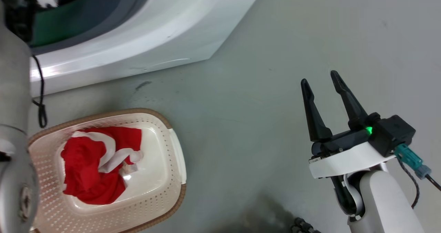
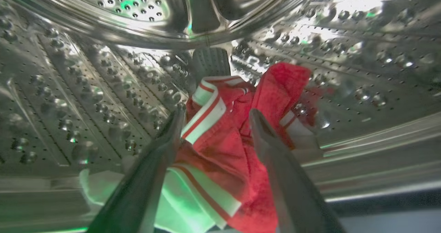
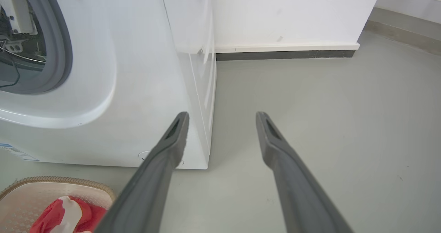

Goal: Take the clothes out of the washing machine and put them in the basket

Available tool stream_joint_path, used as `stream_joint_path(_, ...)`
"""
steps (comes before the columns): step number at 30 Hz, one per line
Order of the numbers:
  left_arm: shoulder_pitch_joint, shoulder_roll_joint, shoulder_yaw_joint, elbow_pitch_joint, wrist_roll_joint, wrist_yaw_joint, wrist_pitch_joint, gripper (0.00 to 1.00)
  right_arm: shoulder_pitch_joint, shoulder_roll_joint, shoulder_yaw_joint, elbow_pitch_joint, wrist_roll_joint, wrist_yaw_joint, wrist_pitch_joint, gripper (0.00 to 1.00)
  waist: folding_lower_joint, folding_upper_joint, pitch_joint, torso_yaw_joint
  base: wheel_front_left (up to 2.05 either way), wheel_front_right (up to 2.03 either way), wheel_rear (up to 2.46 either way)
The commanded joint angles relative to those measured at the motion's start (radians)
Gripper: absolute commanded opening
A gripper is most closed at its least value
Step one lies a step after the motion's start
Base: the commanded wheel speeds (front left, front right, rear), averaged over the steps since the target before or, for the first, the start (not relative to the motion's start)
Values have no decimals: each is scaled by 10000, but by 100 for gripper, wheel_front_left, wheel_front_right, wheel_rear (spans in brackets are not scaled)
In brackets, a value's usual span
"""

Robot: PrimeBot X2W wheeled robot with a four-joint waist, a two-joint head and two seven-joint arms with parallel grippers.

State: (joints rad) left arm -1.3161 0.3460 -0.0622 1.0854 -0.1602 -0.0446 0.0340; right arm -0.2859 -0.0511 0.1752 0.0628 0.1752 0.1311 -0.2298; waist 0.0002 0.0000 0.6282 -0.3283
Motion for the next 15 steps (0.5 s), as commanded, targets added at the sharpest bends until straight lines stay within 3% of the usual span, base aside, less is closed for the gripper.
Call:
stream_joint_path(1,-390,184,-53,272,19,-68,533,100,-208,18,98,138,152,-7,-114,100,-2,0,299,-374,0,0,0)
stream_joint_path(15,-1831,1041,-197,1558,-129,85,4521,100,-455,18,566,741,860,-5,-357,100,-2,0,767,-1279,0,0,0)
